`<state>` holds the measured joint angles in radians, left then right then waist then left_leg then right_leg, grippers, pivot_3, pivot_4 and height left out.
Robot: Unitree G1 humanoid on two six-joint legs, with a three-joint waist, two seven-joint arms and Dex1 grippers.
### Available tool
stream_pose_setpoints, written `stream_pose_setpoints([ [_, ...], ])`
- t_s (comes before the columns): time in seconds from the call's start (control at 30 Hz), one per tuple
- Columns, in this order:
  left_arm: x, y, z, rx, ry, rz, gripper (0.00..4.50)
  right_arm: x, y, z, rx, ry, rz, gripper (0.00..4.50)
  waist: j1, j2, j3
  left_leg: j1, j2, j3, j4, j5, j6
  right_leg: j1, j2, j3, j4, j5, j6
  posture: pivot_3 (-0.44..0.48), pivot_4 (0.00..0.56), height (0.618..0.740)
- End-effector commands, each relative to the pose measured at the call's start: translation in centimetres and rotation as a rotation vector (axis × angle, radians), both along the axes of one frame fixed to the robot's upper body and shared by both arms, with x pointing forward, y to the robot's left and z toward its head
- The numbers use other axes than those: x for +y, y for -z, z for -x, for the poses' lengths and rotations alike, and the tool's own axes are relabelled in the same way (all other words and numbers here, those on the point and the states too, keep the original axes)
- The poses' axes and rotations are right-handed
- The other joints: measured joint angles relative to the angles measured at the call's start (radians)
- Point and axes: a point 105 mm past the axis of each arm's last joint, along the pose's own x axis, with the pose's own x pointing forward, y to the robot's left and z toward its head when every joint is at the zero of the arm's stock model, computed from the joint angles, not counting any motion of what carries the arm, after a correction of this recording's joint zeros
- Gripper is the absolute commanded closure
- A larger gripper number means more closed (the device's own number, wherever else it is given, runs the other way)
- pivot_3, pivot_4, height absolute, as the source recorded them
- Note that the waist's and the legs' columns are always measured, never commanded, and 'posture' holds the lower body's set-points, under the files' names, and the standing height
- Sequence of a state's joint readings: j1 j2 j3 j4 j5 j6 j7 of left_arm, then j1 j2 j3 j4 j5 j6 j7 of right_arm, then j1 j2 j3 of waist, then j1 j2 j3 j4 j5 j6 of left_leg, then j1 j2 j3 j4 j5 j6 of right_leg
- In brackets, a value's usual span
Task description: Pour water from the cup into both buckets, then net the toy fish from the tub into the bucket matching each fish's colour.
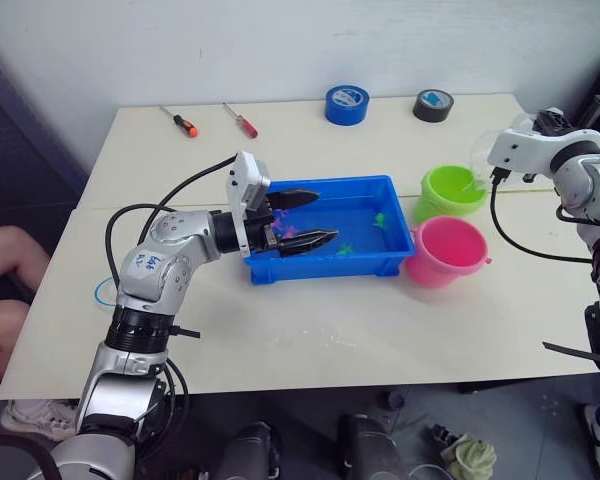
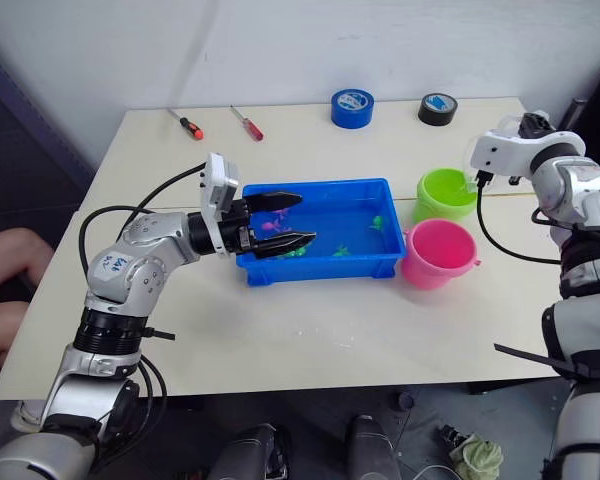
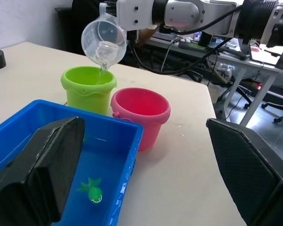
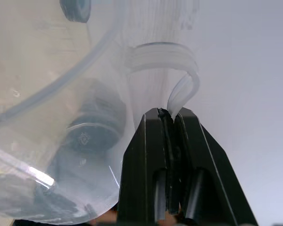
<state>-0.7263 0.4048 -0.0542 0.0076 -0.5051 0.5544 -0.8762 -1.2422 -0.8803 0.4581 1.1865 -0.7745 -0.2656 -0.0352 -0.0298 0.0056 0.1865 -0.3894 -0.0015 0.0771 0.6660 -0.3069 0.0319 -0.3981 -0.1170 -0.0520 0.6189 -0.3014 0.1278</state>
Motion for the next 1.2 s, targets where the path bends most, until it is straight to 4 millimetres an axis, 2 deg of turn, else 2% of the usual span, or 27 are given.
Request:
stream_pose_setpoints([
  [0.03,0.0,-1.0,0.7,-0.051,0.007,0.025,0.00,0.2,-1.8,0.1,-0.051,-0.011,0.048,4.48,0.000,0.000,0.000,0.000,0.000,0.000,0.000,0.000,0.000,0.000,0.000,0.000,0.000,0.000,0.000,0.000,0.150,0.740],
  [0.17,0.1,-0.9,0.7,-0.049,0.003,0.032,0.00,1.5,-2.4,-0.2,-0.065,-0.050,0.152,4.48,0.000,0.000,0.000,0.000,0.000,0.000,0.000,0.000,0.000,0.000,0.000,0.000,0.000,0.000,0.000,0.000,0.150,0.740],
  [0.5,0.1,-0.8,0.9,-0.047,-0.003,0.041,0.00,3.0,-2.9,-0.6,-0.081,-0.091,0.235,4.48,0.000,0.000,0.000,0.000,0.000,0.000,0.000,0.000,-0.001,0.000,0.000,0.000,0.001,0.000,0.000,0.000,0.150,0.740],
  [0.7,0.1,-0.7,1.1,-0.048,0.012,0.034,0.00,2.5,-3.5,-0.4,-0.102,-0.086,0.147,4.48,0.000,0.000,0.000,0.000,0.000,0.000,0.000,0.000,-0.001,0.000,0.000,0.000,0.001,0.000,0.000,0.000,0.150,0.740],
  [0.77,-0.1,-0.8,1.5,-0.046,0.044,0.039,0.00,1.4,-3.5,0.0,-0.123,-0.075,-0.002,4.48,0.000,0.000,0.000,0.000,0.000,0.000,0.000,0.000,-0.001,0.000,0.000,0.000,0.001,0.000,0.000,0.000,0.150,0.740],
  [0.87,-0.3,-1.0,3.1,-0.007,0.162,0.049,0.00,-1.6,-4.0,1.3,-0.212,-0.024,-0.248,4.48,0.004,0.000,0.000,0.000,0.000,-0.001,0.000,0.000,-0.001,0.000,0.000,0.000,0.001,0.000,0.000,0.000,0.150,0.740],
  [0.97,-0.1,-1.1,4.3,0.023,0.257,0.040,0.00,-3.9,-3.3,2.5,-0.283,-0.008,-0.523,4.48,0.005,0.000,0.001,-0.001,0.000,-0.003,0.000,0.000,-0.001,0.000,0.000,-0.001,0.001,0.000,0.001,0.000,0.150,0.740],
  [1.1,0.0,-0.9,5.0,0.032,0.329,-0.004,0.00,-7.4,-1.2,5.0,-0.414,0.005,-0.992,4.48,0.004,0.000,0.001,-0.001,0.000,-0.004,0.000,0.000,-0.001,0.002,0.001,-0.002,0.001,0.000,0.001,0.000,0.150,0.740],
  [1.2,0.0,-1.0,5.0,0.034,0.344,-0.007,0.00,-8.5,0.8,7.6,-0.475,-0.025,-1.295,4.48,0.006,0.000,0.001,0.000,0.001,-0.006,0.001,0.000,-0.001,0.003,0.001,-0.003,0.001,0.001,0.001,0.000,0.150,0.740],
])
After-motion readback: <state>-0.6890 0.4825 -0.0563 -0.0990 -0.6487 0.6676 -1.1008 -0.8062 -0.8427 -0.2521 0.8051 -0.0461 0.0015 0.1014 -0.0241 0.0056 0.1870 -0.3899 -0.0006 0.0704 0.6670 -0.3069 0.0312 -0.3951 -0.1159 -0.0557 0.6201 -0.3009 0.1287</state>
